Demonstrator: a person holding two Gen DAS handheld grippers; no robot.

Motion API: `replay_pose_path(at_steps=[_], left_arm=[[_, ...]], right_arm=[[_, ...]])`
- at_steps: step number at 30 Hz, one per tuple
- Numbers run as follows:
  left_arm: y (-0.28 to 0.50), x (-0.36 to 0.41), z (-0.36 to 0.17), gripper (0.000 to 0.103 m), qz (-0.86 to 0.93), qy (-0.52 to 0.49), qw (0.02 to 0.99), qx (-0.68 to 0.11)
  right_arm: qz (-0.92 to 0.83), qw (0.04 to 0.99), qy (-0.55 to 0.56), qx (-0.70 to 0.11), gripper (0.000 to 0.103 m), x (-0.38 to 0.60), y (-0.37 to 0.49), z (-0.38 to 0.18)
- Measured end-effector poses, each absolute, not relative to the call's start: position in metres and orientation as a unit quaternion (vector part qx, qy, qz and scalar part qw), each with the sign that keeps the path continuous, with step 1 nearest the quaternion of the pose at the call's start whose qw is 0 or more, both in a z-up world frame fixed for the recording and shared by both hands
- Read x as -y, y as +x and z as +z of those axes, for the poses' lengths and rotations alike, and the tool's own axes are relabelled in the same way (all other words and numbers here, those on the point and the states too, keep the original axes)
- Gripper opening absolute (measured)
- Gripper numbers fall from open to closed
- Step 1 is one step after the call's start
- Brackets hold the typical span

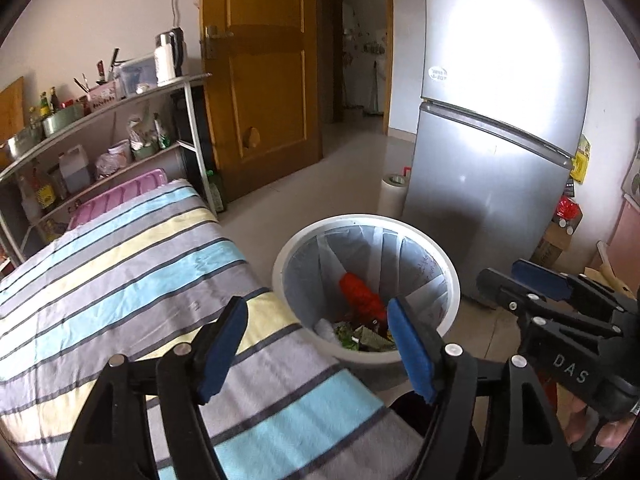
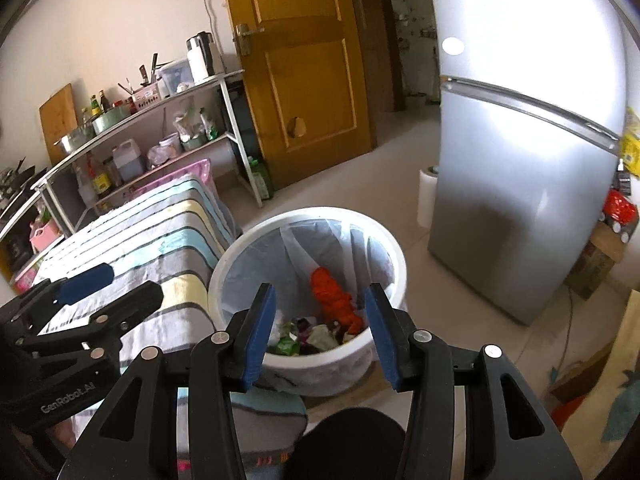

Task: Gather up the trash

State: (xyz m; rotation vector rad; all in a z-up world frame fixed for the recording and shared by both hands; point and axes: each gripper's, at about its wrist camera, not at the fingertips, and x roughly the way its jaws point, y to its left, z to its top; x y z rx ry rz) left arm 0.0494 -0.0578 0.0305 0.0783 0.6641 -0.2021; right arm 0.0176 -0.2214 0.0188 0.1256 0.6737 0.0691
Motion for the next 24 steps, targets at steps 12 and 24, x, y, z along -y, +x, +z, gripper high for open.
replay_pose_path(at_steps=[12,24], left_arm=[[0.007,0.053,0.033,0.077,-0.100,0.032,0.949,-0.297],[0.001,0.056,0.029,0.077,-0.102,0.035,0.947,-0.302]], right_arm=[[0.009,0.951,0.050,-0.306,0.047,0.205,-0.034,0.023],[-0.004,0.952,0.056,-0.302,0.047,0.207,-0.040,0.019]])
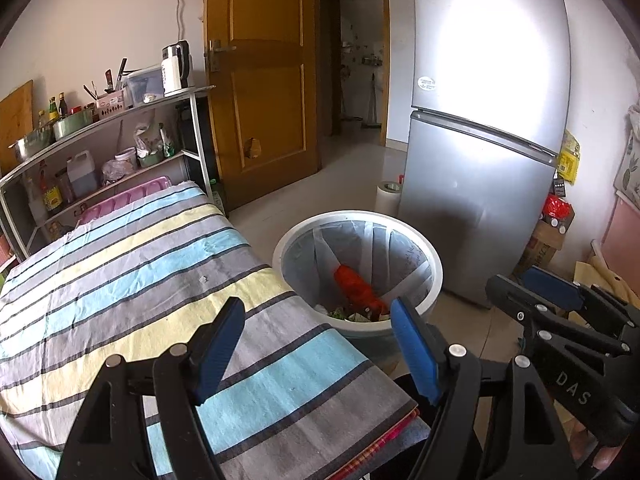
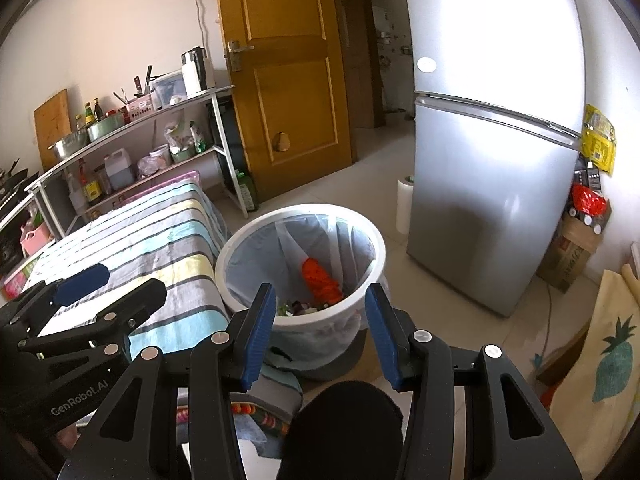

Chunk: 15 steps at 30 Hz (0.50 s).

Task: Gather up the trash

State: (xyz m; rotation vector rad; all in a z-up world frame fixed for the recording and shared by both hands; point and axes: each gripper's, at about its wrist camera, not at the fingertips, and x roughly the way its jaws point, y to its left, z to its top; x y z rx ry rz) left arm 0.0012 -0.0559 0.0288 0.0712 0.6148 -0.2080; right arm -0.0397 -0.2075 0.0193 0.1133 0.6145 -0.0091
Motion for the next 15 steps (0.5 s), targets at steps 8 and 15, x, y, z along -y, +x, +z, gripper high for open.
replay_pose_path(at_steps=[8,15], left_arm=[[0.0015,0.0509,0.0296,0.077,-0.094,0.029,0.948,-0.303],[0.0005,0.0485,0.0300,0.077,-0.090,0.028,0.948,-0.303]], right_arm=[[-0.004,0.951,0.055,-0.303,0.047,0.2055,-0.0393,0.0189],[-0.003,0.952,0.054,-0.303,0.047,0.2022,-0.0405,0.0181]])
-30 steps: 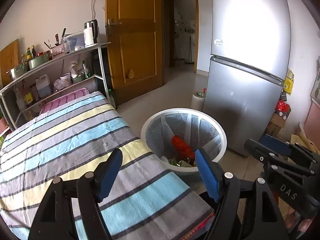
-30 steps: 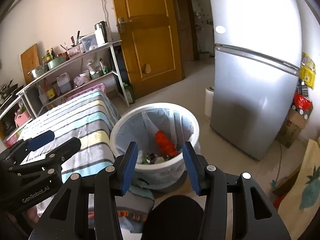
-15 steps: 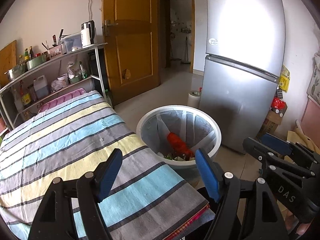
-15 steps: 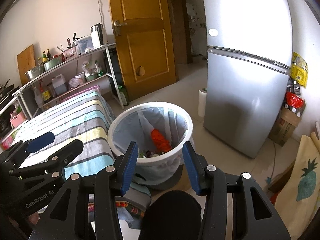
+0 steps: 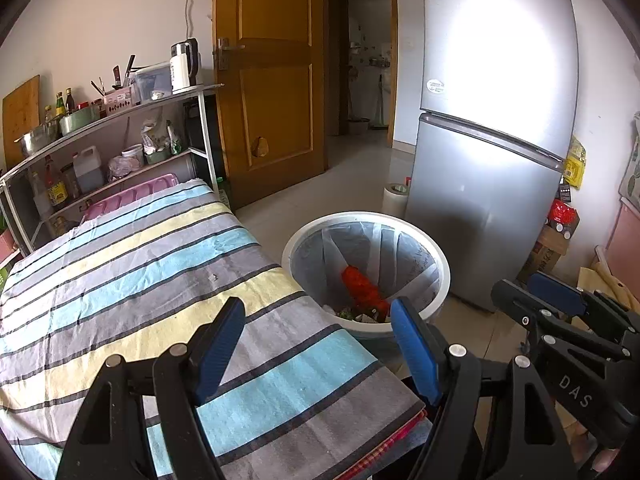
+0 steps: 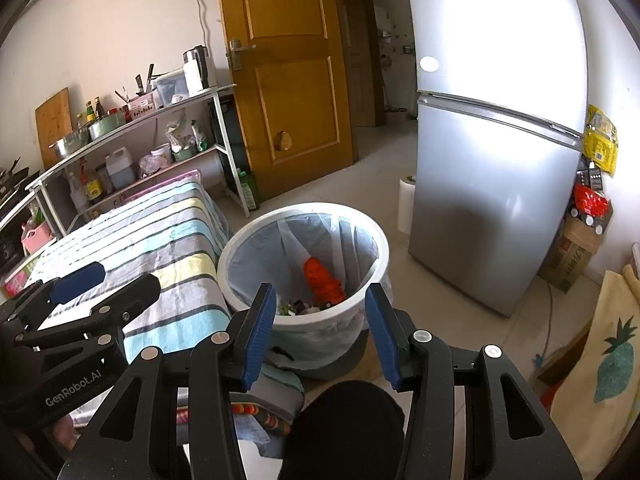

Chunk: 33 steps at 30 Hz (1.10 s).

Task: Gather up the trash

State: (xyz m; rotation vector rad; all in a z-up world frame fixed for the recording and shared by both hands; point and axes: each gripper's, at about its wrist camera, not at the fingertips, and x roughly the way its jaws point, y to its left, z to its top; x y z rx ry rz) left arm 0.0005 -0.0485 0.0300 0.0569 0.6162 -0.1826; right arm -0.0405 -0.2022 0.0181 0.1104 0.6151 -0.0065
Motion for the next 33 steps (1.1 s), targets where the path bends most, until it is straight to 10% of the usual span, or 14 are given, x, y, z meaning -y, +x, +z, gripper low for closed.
replay_pose_path(at_steps=[33], left_arm=[[-0.0022,0.0410,0.0315,0.077,-0.083,0.028,0.949,-0.304]], right_arm=[[0.002,0.952,0.052,-0.302,0.047,0.1990,-0.0399,0.0173]])
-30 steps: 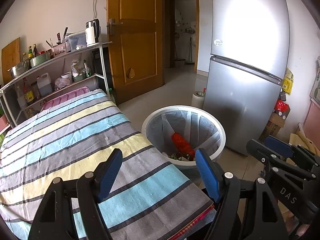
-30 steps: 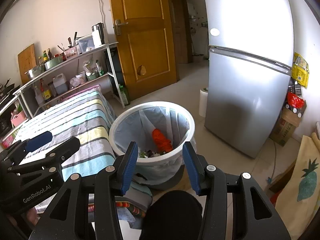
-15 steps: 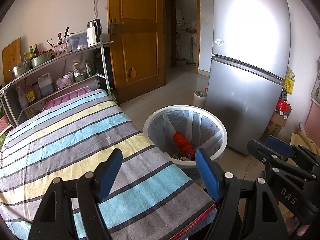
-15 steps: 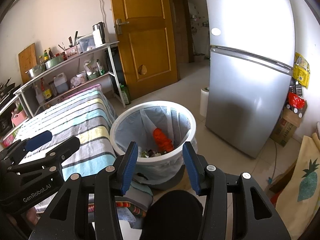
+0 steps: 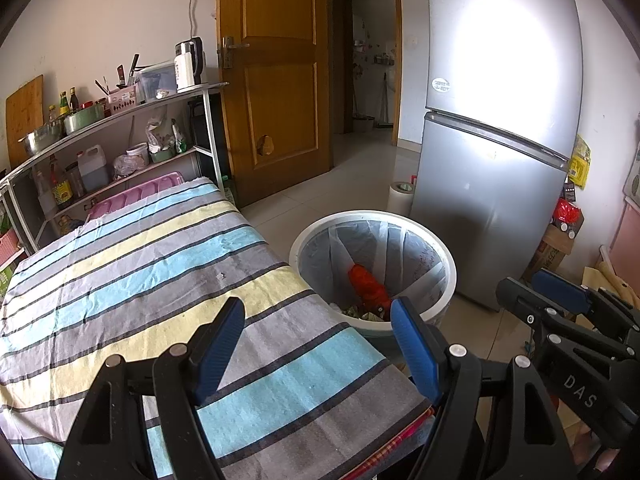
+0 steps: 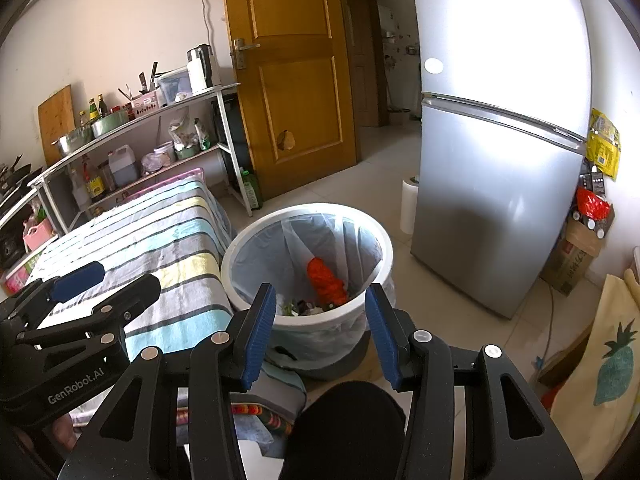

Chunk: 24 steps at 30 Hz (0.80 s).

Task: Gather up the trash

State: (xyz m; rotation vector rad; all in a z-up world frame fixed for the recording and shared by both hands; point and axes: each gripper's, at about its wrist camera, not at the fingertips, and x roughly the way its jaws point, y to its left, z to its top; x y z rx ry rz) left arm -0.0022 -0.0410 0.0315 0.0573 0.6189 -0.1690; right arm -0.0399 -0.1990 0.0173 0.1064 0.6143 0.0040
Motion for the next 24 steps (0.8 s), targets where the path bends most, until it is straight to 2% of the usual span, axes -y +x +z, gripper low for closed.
replay_pose_path(at_steps=[24], left_arm=[[-0.0029,0.0376,0.0324,0.077,-0.083,0.028,0.949,-0.305]], right_arm=[[0.007,0.952,0.047,-0.303,0.047,0.1966,-0.0397,0.0193]])
